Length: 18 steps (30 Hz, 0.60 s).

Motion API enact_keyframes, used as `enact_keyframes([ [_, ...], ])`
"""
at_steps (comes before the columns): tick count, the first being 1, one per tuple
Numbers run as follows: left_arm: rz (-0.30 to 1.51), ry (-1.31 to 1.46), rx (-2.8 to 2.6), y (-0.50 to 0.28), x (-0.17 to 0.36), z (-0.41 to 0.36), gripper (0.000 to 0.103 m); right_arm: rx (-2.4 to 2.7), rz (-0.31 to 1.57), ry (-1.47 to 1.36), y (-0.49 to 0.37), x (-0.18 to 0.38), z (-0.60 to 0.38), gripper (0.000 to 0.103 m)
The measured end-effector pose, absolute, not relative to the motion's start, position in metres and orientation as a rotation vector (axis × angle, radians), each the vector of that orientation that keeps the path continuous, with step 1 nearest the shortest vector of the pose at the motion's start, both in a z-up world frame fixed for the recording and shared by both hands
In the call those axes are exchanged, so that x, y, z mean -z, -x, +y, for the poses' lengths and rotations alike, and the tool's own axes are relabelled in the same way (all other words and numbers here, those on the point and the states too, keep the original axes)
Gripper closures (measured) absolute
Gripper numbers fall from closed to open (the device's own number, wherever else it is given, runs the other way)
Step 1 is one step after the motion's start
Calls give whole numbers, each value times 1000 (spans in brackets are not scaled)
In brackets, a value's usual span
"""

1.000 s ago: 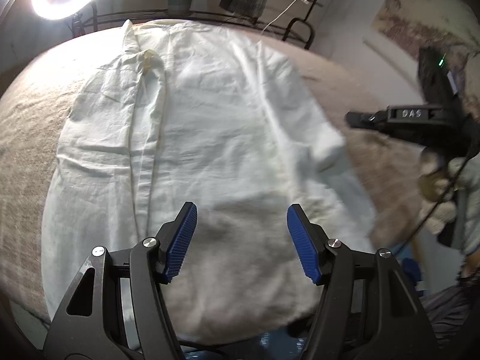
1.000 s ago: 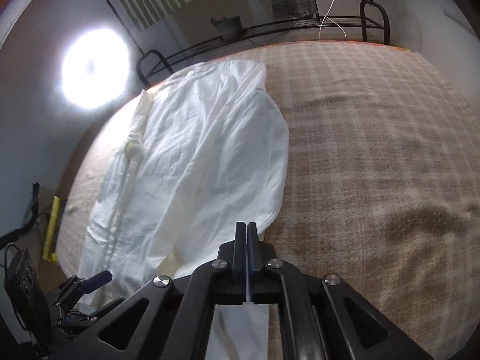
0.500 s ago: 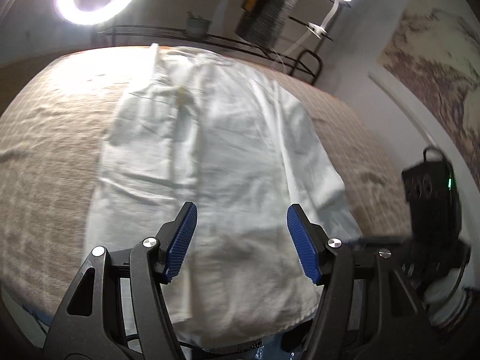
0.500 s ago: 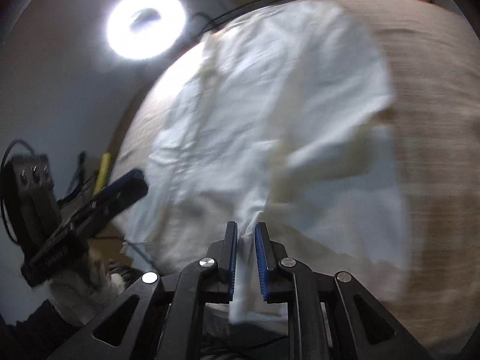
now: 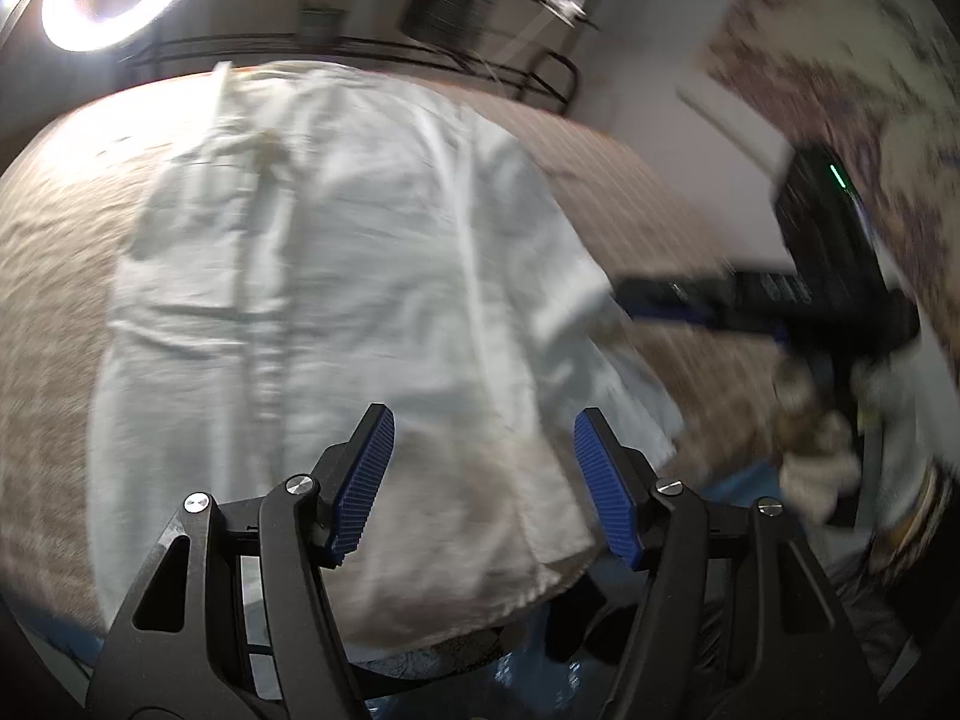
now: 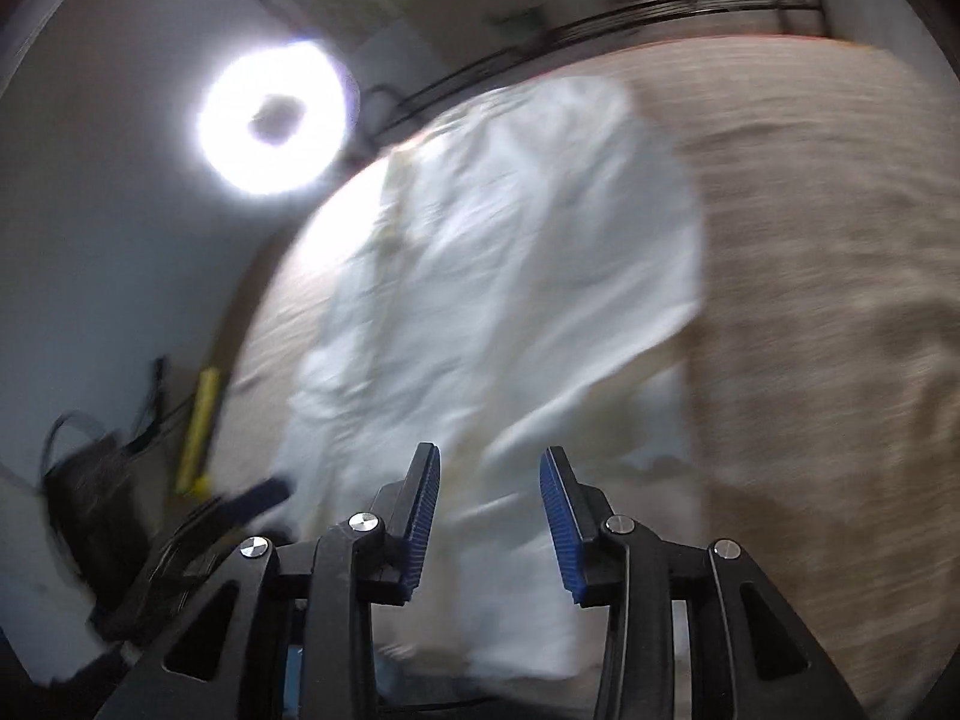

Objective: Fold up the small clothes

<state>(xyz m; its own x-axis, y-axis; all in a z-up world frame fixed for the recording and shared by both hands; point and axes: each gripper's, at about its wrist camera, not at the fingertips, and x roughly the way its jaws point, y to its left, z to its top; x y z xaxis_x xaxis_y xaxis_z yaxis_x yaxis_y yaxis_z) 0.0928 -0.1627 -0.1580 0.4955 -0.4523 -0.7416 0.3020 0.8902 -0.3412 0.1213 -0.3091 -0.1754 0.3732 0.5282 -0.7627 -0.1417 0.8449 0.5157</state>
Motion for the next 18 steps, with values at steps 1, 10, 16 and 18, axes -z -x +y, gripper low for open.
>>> enact_keyframes([
  [1,960,161,469,-93,161,-169,39,-422,1125,-403,-127,180,-314,65],
  [10,1076,282,508,-108,197,-173,91,-405,1175,-349,-152,205,-306,93],
  [16,1104,513,610,-114,203,-150,100,-399,1116,-260,-150,179,-307,103],
  [18,1114,729,683,-115,209,-137,100,-386,1099,-257,-146,168,-312,103],
])
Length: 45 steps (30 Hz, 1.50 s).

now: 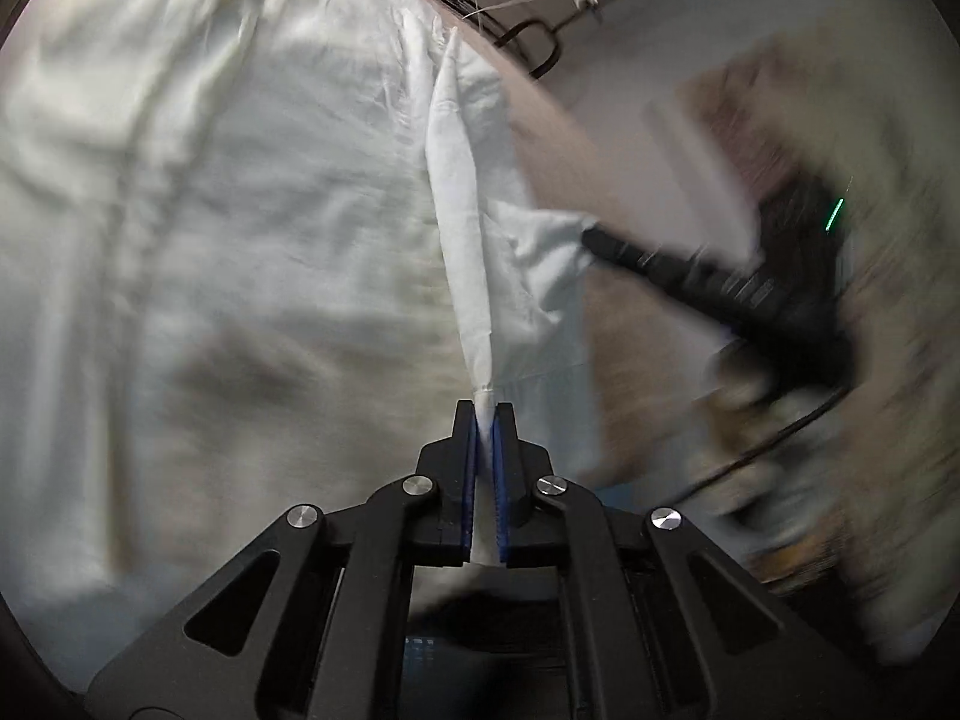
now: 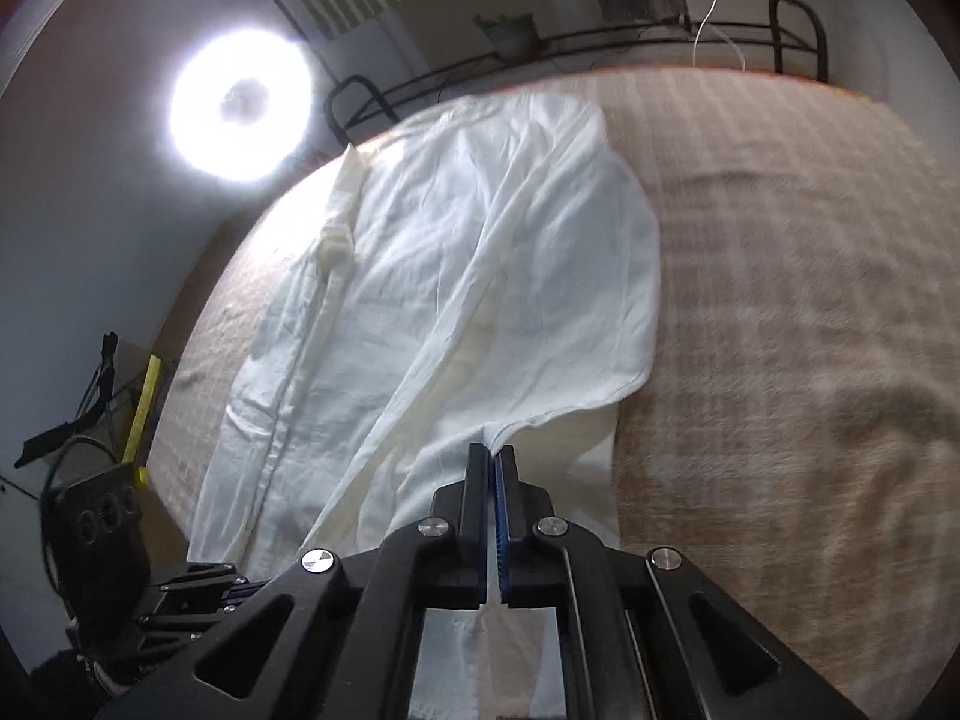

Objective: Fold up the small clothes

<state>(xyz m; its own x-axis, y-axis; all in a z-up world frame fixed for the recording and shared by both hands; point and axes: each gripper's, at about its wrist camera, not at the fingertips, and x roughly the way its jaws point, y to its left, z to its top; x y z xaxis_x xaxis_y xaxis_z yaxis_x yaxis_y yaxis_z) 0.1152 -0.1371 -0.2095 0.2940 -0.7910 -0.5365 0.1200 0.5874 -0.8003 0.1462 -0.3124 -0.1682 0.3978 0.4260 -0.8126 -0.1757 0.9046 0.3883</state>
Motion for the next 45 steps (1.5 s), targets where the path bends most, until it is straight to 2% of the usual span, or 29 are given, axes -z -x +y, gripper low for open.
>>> enact_keyframes([
  [2,1125,833,706,-117,217,-133,100,-359,1086,-248,-143,158,-318,103],
  [5,1158,773,646,-118,231,-135,100,-342,1072,-236,-141,150,-323,103],
  [8,1169,697,599,-114,235,-138,100,-253,1150,-191,-146,175,-323,103],
  [10,1153,647,583,-109,230,-138,100,-237,1185,-165,-149,189,-321,96],
  [11,1146,626,579,-108,228,-139,100,-236,1199,-166,-150,192,-322,89],
  [12,1133,602,579,-107,224,-139,100,-249,1207,-185,-150,194,-323,74],
  [14,1123,577,577,-107,220,-141,100,-326,1201,-305,-145,193,-333,69],
  [17,1128,567,583,-110,223,-143,100,-422,1205,-382,-131,195,-336,69],
  [20,1138,559,598,-114,225,-151,100,-446,1253,-330,-115,208,-326,70],
  [22,1143,553,614,-114,225,-155,100,-439,1294,-293,-108,222,-317,78],
  [23,1145,551,619,-114,224,-158,100,-429,1286,-277,-105,224,-315,86],
  [24,1144,551,620,-113,224,-159,101,-426,1270,-261,-103,223,-314,101],
  [31,1105,437,596,-108,209,-171,102,-441,1195,-321,-84,189,-329,102],
  [37,1060,261,530,-91,198,-175,101,-370,1325,-206,-84,220,-316,99],
  [40,987,225,498,-79,179,-167,101,-393,1294,-199,-82,208,-320,88],
  [41,964,215,497,-76,174,-167,101,-403,1258,-234,-82,199,-328,75],
  [43,903,176,503,-73,160,-172,100,-419,1190,-285,-81,182,-340,73],
  [45,870,142,549,-73,150,-188,93,-422,1097,-322,-78,161,-358,72],
])
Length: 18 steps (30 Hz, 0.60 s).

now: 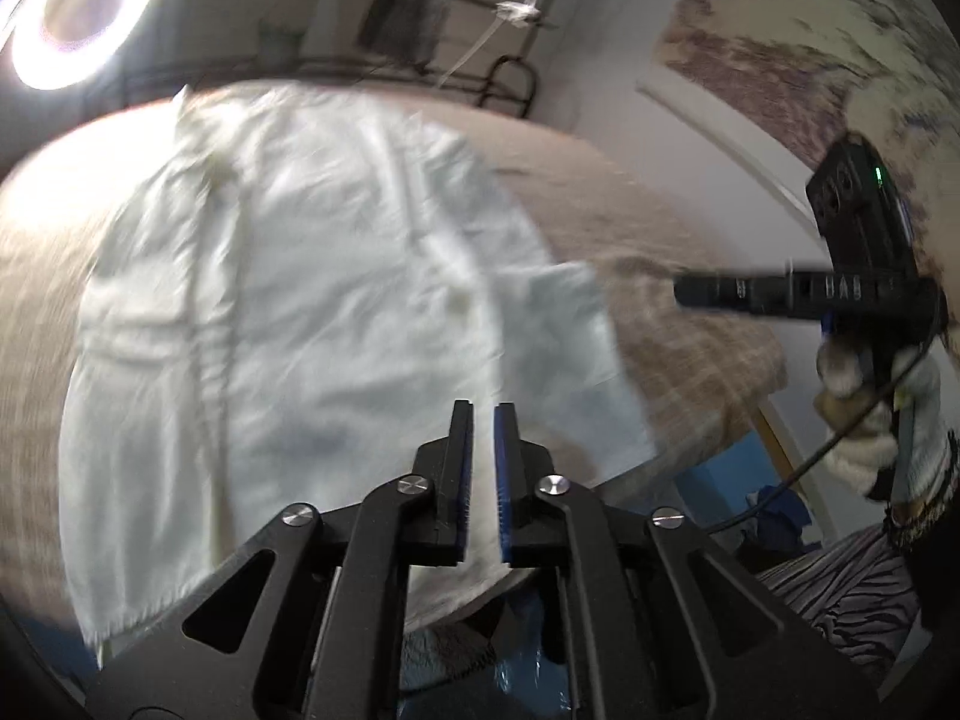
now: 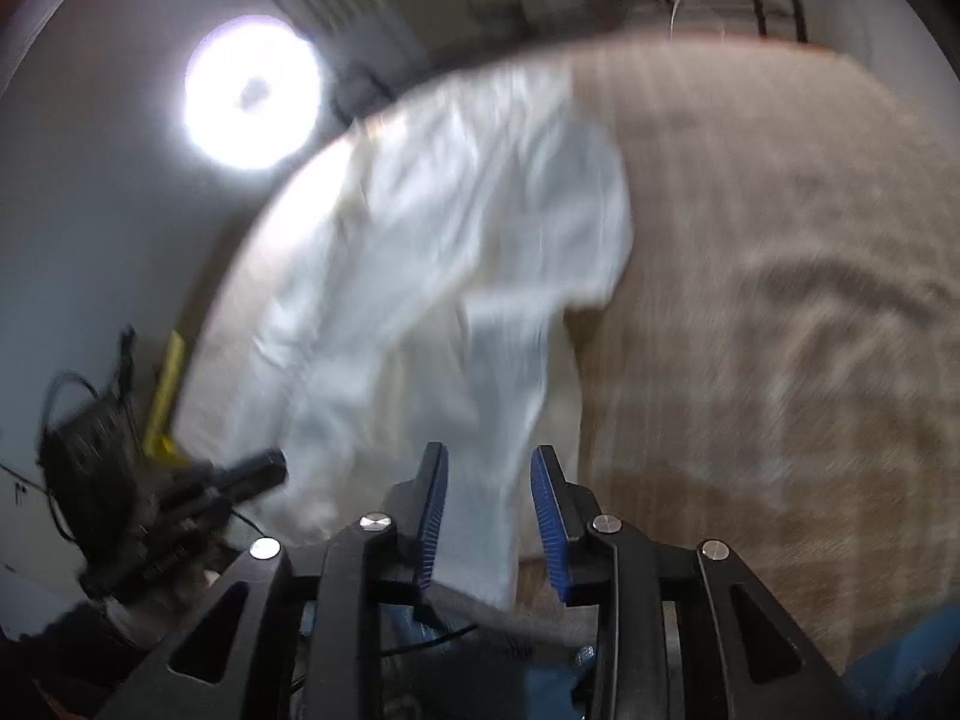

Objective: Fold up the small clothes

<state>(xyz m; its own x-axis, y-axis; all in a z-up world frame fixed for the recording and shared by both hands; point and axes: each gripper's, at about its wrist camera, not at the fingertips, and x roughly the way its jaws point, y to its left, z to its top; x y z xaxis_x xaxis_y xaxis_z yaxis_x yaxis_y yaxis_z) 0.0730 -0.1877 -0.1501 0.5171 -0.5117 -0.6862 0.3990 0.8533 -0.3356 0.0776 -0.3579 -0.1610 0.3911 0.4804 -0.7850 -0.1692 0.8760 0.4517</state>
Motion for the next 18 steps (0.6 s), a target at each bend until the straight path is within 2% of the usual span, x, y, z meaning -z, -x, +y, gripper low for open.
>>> enact_keyframes([
  [2,871,127,593,-74,149,-201,71,-402,1006,-344,-74,141,-377,69],
  [3,874,121,621,-75,149,-213,64,-392,973,-359,-72,134,-387,67],
  [12,1016,-48,697,-85,191,-313,63,-231,808,-523,-69,112,-458,65],
  [13,1022,-62,690,-85,194,-319,60,-224,801,-530,-68,110,-464,65],
  [15,1023,-93,671,-86,199,-329,43,-219,791,-547,-68,109,-472,65],
  [18,1008,-122,641,-86,204,-336,42,-208,790,-555,-69,108,-482,65],
])
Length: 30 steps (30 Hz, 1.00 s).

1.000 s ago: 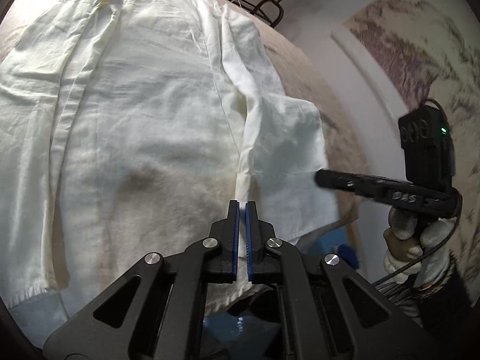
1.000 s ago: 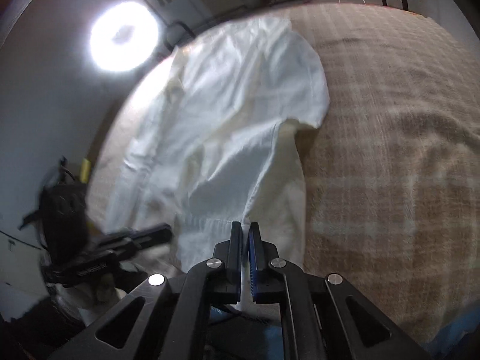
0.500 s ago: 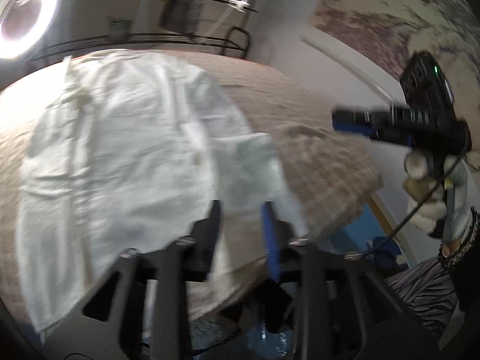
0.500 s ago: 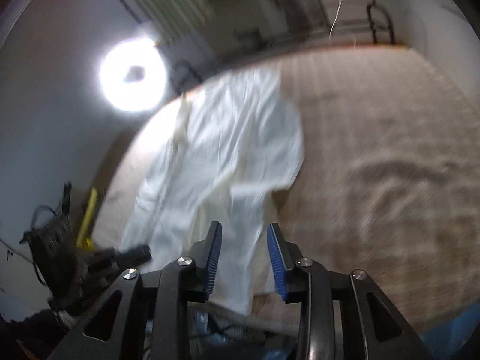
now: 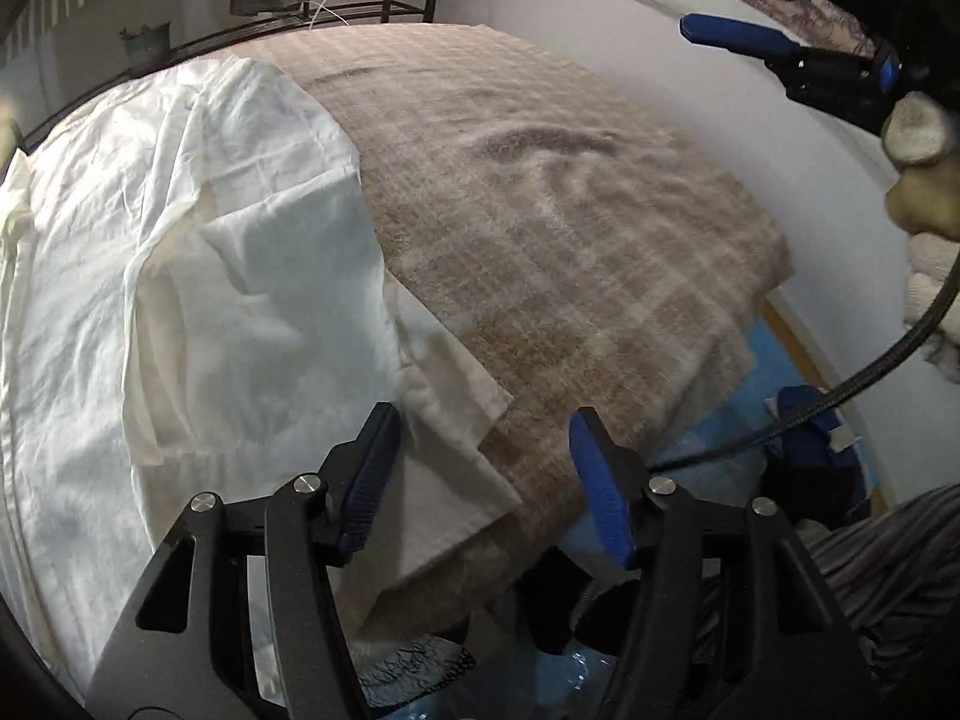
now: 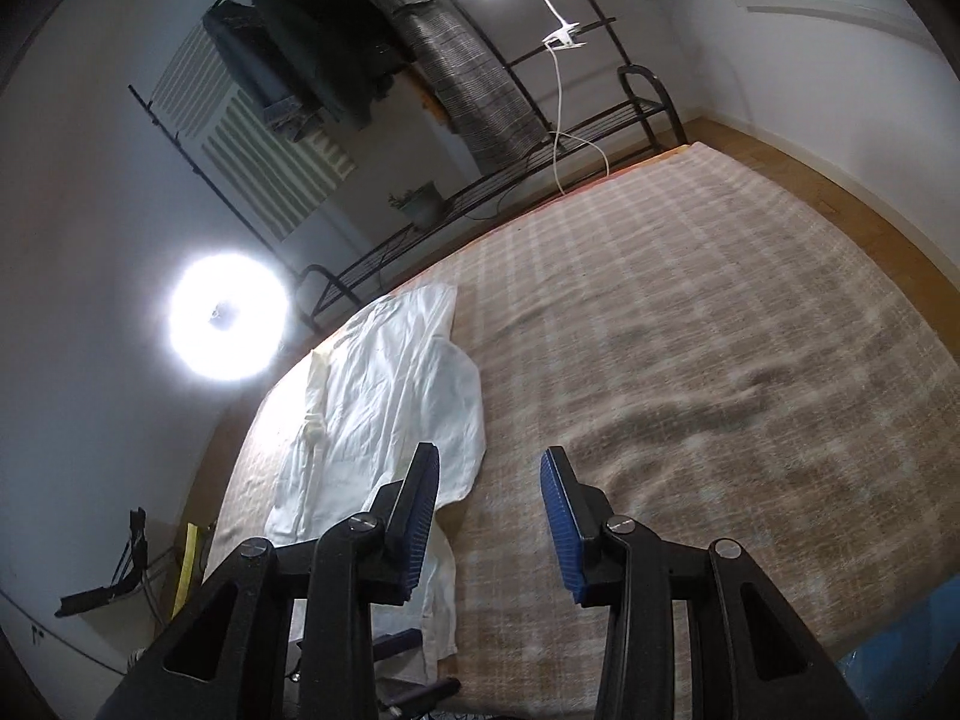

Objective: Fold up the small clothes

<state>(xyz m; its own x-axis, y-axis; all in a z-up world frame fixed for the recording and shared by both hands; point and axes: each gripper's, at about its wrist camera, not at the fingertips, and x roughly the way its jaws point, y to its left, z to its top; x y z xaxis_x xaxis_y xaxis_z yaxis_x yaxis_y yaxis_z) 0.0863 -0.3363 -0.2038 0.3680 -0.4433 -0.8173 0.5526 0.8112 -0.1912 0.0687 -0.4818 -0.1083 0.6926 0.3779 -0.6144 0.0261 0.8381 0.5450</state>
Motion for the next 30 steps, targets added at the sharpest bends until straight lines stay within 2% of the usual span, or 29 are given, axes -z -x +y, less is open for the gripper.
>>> enact_keyframes([
  [3,985,-139,629,-90,207,-339,43,-204,798,-558,-76,112,-481,65],
  [4,975,-143,624,-91,208,-340,47,-205,803,-559,-78,114,-481,65],
  [6,947,-169,586,-94,209,-339,84,-206,813,-556,-83,118,-478,65],
  [9,977,-57,619,-106,210,-322,97,-213,825,-555,-90,122,-474,65],
  [14,982,195,638,-107,191,-274,98,-234,851,-586,-113,134,-465,63],
  [16,960,250,623,-103,184,-260,98,-235,866,-603,-126,140,-461,59],
  [18,945,296,614,-100,178,-248,98,-236,886,-621,-141,149,-455,47],
  [20,935,318,609,-100,175,-243,98,-245,913,-623,-160,159,-444,43],
  [26,915,369,598,-99,169,-225,98,-261,988,-669,-209,191,-415,44],
  [29,913,391,594,-100,169,-215,98,-270,1033,-691,-231,210,-397,47],
  [30,911,396,591,-100,169,-212,98,-270,1047,-692,-237,214,-392,51],
])
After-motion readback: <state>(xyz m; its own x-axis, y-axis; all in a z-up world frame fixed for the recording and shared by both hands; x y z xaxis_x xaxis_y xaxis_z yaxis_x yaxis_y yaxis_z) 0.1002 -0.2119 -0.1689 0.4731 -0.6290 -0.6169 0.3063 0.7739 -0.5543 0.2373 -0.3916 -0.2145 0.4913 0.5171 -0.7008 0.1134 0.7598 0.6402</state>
